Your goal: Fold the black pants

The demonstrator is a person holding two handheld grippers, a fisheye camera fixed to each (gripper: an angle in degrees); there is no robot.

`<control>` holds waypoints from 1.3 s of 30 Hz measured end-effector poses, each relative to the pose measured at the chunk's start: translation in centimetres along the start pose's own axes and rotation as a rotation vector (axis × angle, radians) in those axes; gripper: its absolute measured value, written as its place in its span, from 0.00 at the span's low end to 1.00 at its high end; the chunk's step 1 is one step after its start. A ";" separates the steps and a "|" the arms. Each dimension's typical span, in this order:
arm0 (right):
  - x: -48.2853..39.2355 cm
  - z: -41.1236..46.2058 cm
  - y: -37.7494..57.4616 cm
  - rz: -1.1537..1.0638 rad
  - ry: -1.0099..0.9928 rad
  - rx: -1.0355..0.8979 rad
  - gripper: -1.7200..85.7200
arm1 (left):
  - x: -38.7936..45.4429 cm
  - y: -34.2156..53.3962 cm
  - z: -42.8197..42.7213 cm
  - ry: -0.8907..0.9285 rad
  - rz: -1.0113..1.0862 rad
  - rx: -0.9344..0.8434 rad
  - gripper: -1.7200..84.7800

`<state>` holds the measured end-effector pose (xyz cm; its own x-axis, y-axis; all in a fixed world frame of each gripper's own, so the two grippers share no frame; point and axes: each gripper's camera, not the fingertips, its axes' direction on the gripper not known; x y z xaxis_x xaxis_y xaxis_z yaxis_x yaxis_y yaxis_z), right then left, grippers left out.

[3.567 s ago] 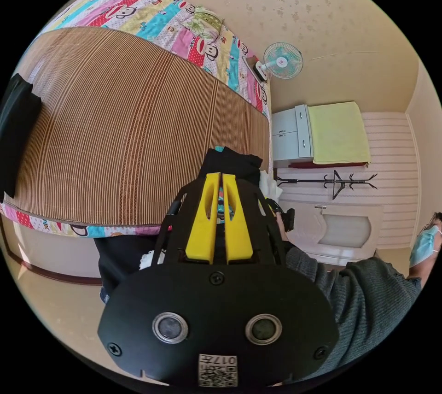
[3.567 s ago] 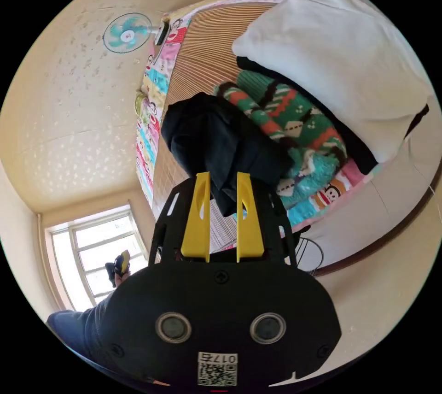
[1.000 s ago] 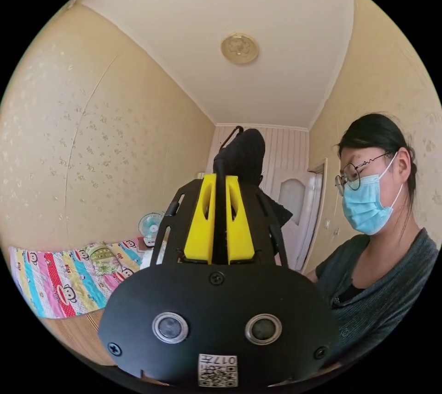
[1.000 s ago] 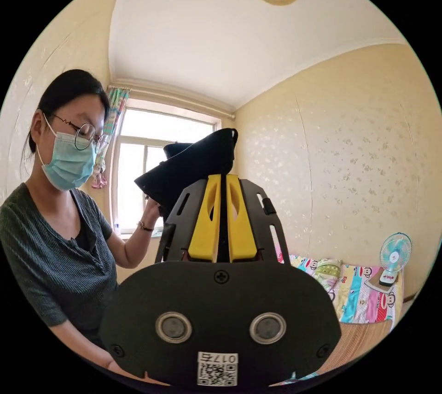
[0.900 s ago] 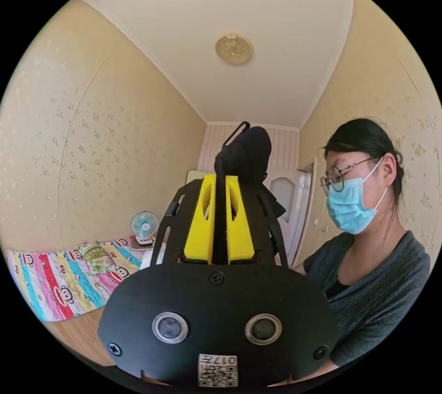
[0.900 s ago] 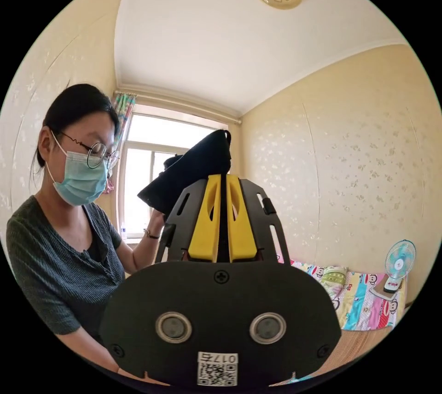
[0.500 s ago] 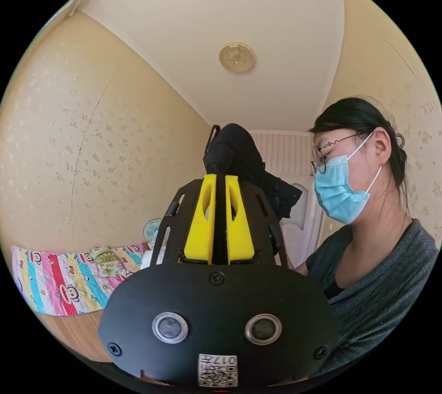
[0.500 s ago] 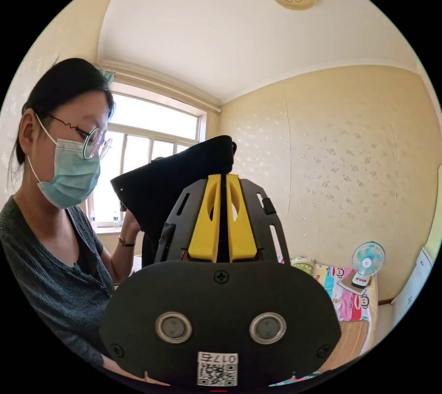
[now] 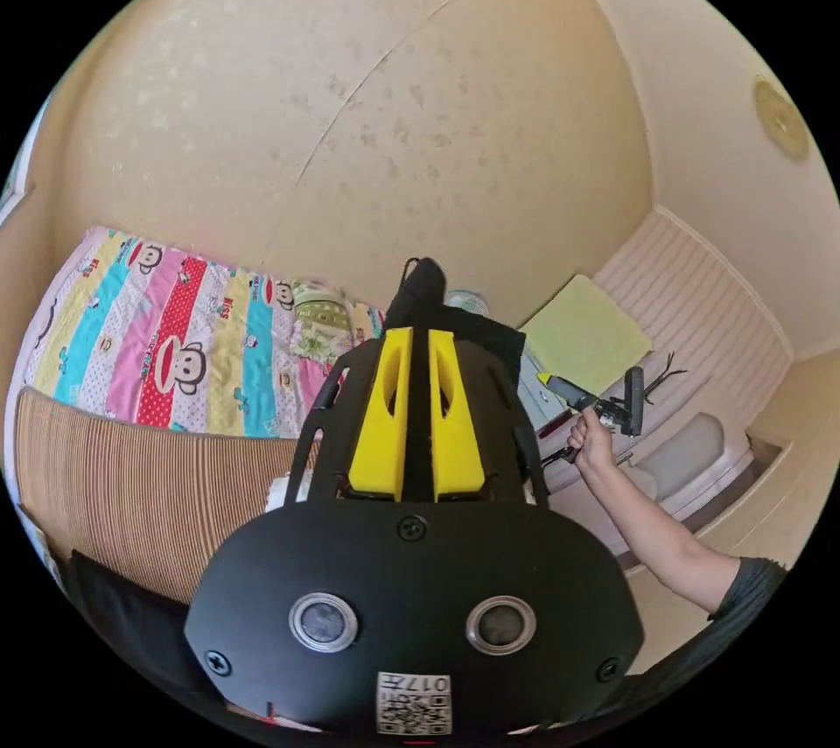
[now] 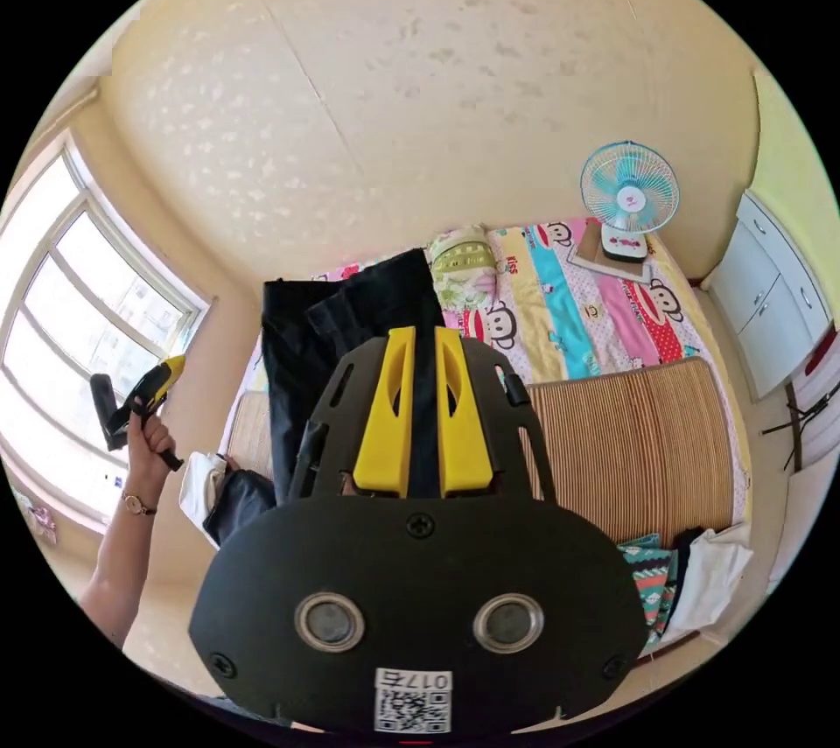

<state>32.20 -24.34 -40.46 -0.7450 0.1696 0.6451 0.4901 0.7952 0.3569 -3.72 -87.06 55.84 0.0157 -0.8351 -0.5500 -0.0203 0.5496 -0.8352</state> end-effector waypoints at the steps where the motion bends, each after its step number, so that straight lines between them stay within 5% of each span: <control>1: 1.6 2.4 0.4 -0.004 -0.041 -0.035 0.05 | -1.3 0.3 0.8 -0.030 -0.004 -0.020 0.07; 6: 7.6 12.1 7.5 -0.063 -0.065 -0.299 0.05 | -12.4 9.1 6.9 -0.276 0.032 -0.389 0.08; 12: 15.1 19.3 21.8 0.110 -0.162 -0.730 0.07 | -24.0 25.5 9.7 -0.276 -0.206 -0.845 0.12; 21: 20.4 18.9 30.2 0.340 -0.324 -0.922 0.21 | -29.6 34.8 9.6 -0.317 -0.374 -1.168 0.15; 25: 21.5 19.0 28.7 0.280 -0.401 -1.013 0.20 | -30.7 33.6 10.5 -0.345 -0.361 -1.288 0.06; 28: 21.5 19.0 27.4 0.243 -0.612 -1.083 0.17 | -31.3 30.5 10.1 0.052 -0.390 -1.236 0.04; 29: 21.5 18.8 27.1 0.233 -0.652 -1.117 0.16 | -31.8 29.5 9.5 0.307 -0.470 -1.154 0.04; 31: 21.6 18.3 26.7 0.191 -0.582 -1.157 0.13 | -33.5 28.7 8.1 0.474 -0.594 -1.038 0.04; 36: 24.0 15.9 25.0 0.311 -0.530 -1.085 0.08 | -39.1 31.0 5.4 -0.049 -0.685 -1.176 0.03; 39: 25.4 13.0 23.4 0.372 -0.559 -0.987 0.06 | -40.2 32.4 4.4 -0.189 -0.676 -1.343 0.04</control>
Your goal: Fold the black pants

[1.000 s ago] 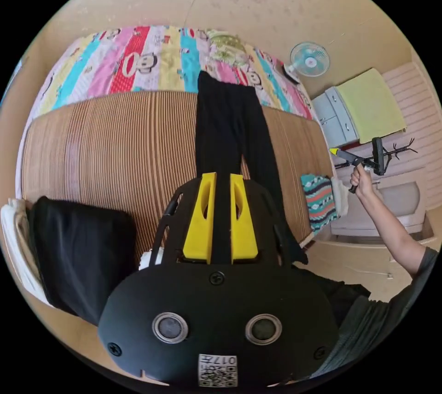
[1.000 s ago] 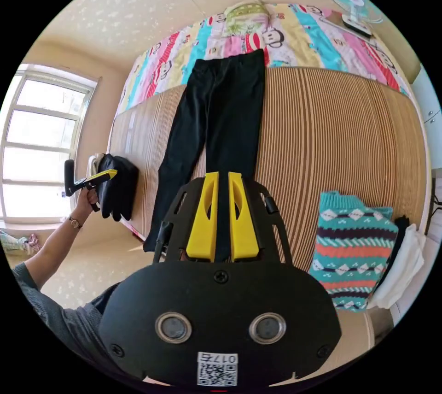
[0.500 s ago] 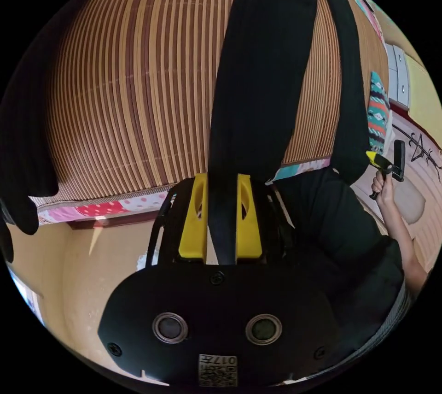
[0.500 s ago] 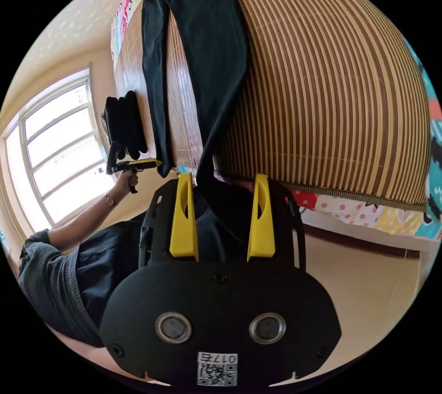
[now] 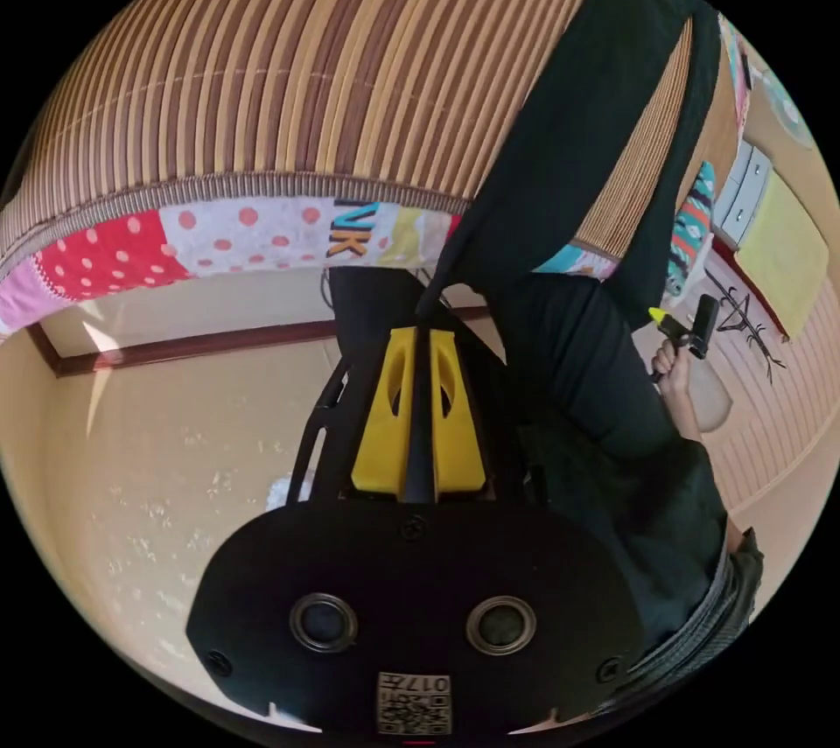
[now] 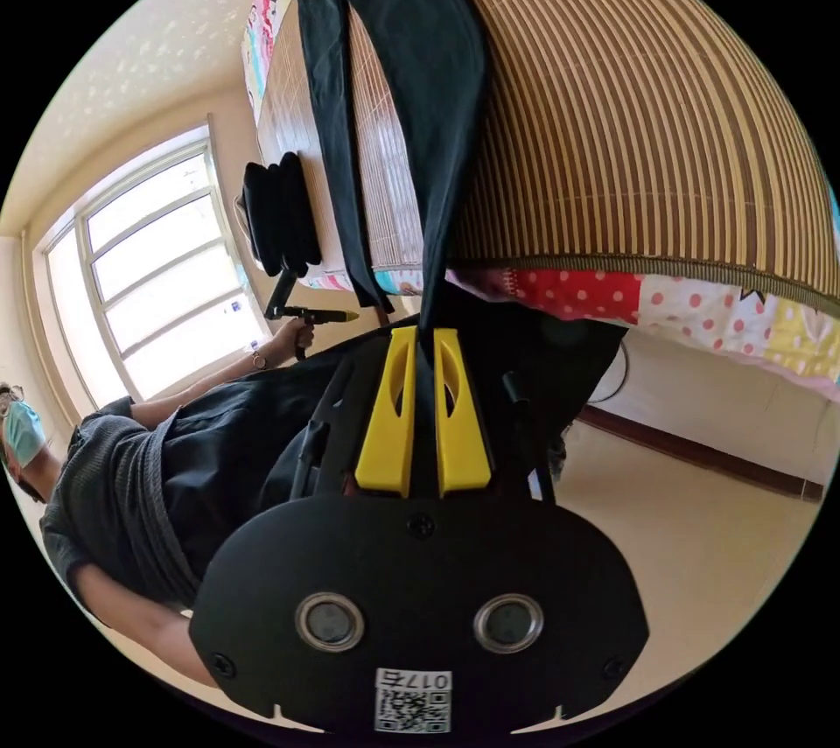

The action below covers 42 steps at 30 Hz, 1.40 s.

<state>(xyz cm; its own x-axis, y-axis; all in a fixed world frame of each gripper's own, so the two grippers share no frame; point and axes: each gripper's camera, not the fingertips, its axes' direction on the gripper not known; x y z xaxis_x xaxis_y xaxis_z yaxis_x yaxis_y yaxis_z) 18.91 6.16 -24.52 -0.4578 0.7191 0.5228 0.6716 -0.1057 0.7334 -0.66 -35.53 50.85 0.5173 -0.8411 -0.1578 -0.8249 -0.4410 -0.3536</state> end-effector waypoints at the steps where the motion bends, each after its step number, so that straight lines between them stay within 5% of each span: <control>1: -0.3 -1.2 0.9 -0.004 -0.024 0.039 0.06 | -0.1 0.3 -0.1 -0.017 0.014 0.000 0.04; 9: -5.8 -7.2 4.4 -0.088 -0.316 0.229 0.05 | 3.8 3.9 -8.0 0.082 0.263 0.200 0.08; 15: -11.3 -6.2 1.8 -0.114 -0.183 0.065 0.05 | 18.4 1.6 -11.8 -0.002 0.613 0.253 0.15; 22: -16.3 -4.7 -1.5 -0.242 -0.304 -0.079 0.05 | 30.0 -3.1 -8.6 -0.100 0.687 0.103 0.19; 26: -17.0 -4.3 -3.0 -0.305 -0.170 -0.306 0.05 | 30.1 -2.7 -5.9 -0.236 0.641 0.105 0.06; 31: -13.6 -7.2 -7.0 -0.308 0.150 -0.540 0.06 | 25.5 -1.9 -5.3 -0.067 0.500 0.138 0.01; 34: -11.8 -12.7 -14.0 -0.246 0.206 -0.433 0.09 | 23.2 -1.0 -5.4 -0.024 0.411 0.196 0.01; 42: -13.0 -24.6 -33.8 -0.084 -0.053 0.220 0.17 | 20.4 0.1 -4.4 0.032 0.295 0.260 0.01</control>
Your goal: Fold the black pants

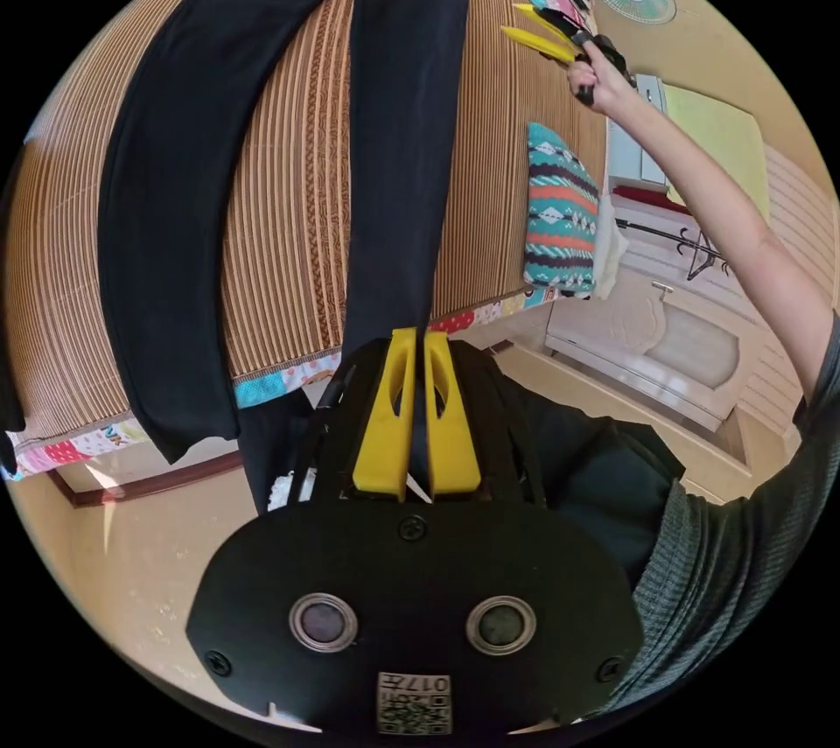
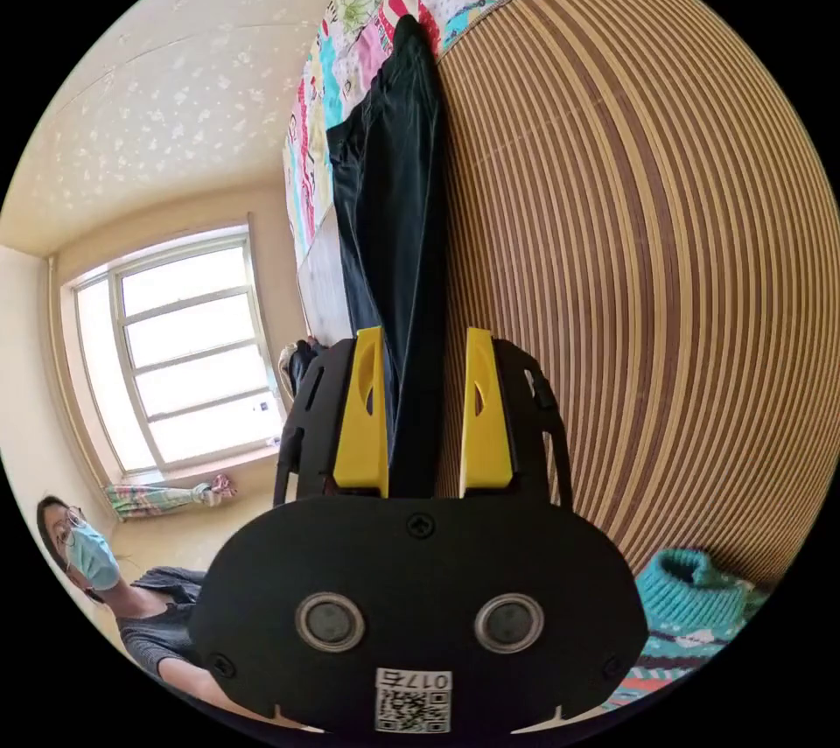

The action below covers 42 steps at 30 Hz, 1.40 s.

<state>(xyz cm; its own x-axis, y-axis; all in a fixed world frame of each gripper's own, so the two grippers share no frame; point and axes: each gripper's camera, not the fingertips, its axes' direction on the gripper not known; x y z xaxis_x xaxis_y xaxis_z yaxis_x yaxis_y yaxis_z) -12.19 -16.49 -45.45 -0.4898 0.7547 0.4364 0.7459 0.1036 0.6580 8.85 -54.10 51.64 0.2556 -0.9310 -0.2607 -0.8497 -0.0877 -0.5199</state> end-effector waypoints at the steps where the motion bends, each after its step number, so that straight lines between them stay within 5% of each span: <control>1: -0.4 0.6 -2.1 0.016 0.022 0.033 0.17 | -0.2 0.2 0.1 0.004 -0.006 0.005 0.01; 7: -3.4 4.7 -8.6 0.029 0.123 0.135 0.10 | -3.2 2.1 0.3 0.071 -0.102 0.082 0.01; 10: -9.1 5.9 -9.3 -0.017 0.412 0.201 0.06 | -4.9 2.9 -0.1 0.119 -0.122 0.108 0.01; 16: -23.5 13.8 -9.5 -0.419 0.738 0.146 0.04 | -9.5 6.4 -4.0 0.290 -0.108 0.229 0.01; 22: -27.3 21.7 -12.9 -0.498 0.484 0.016 0.05 | -17.3 10.4 -8.5 0.279 -0.219 0.349 0.01; 27: -23.6 23.5 -12.2 -0.405 0.302 0.011 0.07 | -23.9 10.5 -9.1 0.179 -0.307 0.257 0.01; 33: -14.0 23.4 -1.2 -0.348 0.172 -0.096 0.10 | -25.4 8.4 -10.0 0.097 -0.207 0.132 0.02; 38: -3.9 23.9 9.9 -0.087 -0.090 -0.127 0.13 | -24.0 7.1 -10.9 0.032 -0.122 0.041 0.01; 40: -2.1 24.5 13.1 -0.028 -0.175 -0.124 0.15 | -24.3 7.1 -11.5 0.183 -0.140 0.035 0.01; 42: -1.0 25.5 15.8 -0.014 -0.263 -0.144 0.18 | -25.6 7.8 -11.8 0.760 -0.131 0.090 0.01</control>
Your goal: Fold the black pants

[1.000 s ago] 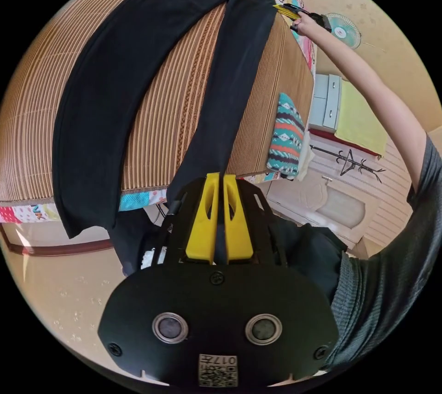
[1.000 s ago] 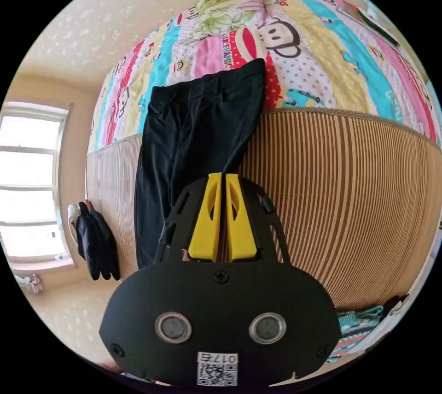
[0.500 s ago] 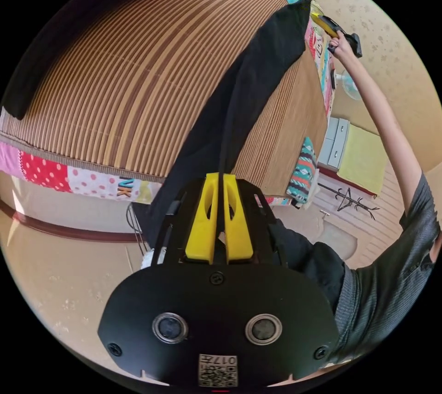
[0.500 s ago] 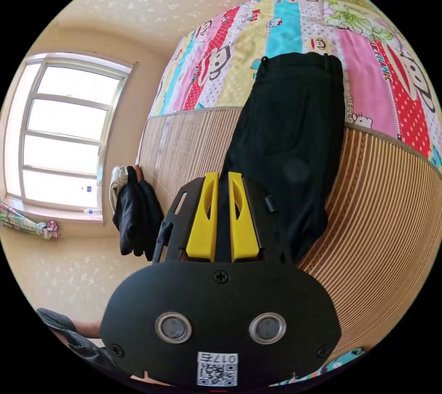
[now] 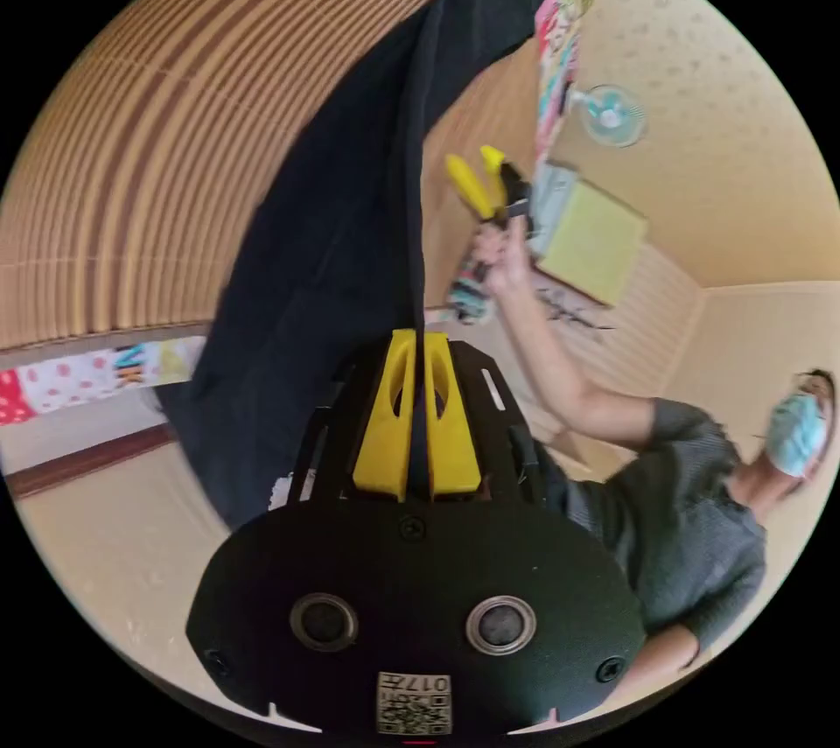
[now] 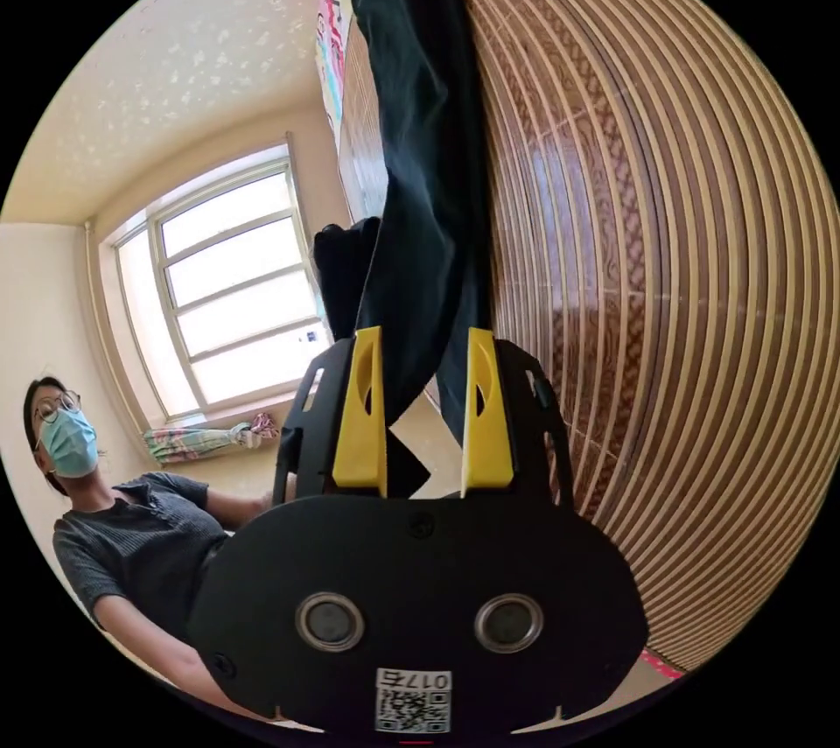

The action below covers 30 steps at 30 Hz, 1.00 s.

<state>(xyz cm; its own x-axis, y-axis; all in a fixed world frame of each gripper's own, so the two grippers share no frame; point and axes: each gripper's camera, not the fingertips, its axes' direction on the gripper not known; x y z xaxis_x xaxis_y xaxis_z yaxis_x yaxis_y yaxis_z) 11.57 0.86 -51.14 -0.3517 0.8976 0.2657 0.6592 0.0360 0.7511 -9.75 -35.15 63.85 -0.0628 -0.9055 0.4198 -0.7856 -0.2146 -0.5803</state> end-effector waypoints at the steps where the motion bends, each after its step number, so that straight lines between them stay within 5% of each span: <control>1: 0.7 0.6 1.4 0.007 -0.052 0.004 0.21 | 0.0 0.2 -0.2 0.158 0.022 0.010 0.01; 2: 1.4 1.1 2.6 0.008 -0.144 0.027 0.23 | 0.1 0.7 -0.4 0.409 0.067 0.035 0.01; 4: 2.7 2.2 3.6 0.023 -0.309 0.050 0.23 | 0.2 1.5 -0.8 0.517 0.092 0.067 0.01; 6: 3.8 3.2 4.0 0.023 -0.404 0.070 0.23 | -0.9 2.3 -1.5 0.178 -0.029 0.068 0.01; 9: 5.0 5.1 3.9 0.079 -0.291 0.027 0.19 | -3.5 2.4 -2.4 -0.202 -0.187 0.074 0.01; 16: 4.8 6.6 2.9 0.055 -0.038 -0.060 0.06 | -2.6 0.7 -1.7 -0.440 -0.098 0.046 0.01; 18: 4.5 6.1 3.0 0.036 -0.088 -0.046 0.05 | -0.9 0.5 -0.1 -0.503 -0.006 -0.018 0.02; 24: 5.5 7.9 4.5 0.153 0.220 -0.071 0.08 | -0.3 2.1 1.8 -0.746 -0.031 0.043 0.06; 30: 6.3 7.2 5.0 0.142 0.179 0.061 0.12 | 2.5 1.1 2.2 -0.711 0.086 0.158 0.10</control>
<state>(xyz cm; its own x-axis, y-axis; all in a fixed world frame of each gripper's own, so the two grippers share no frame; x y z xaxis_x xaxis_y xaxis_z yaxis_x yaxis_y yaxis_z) 17.46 9.86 -50.09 -0.3611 0.8034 0.4734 0.7479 -0.0537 0.6617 -9.39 -38.52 62.71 0.3367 -0.9288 -0.1549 -0.6945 -0.1338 -0.7069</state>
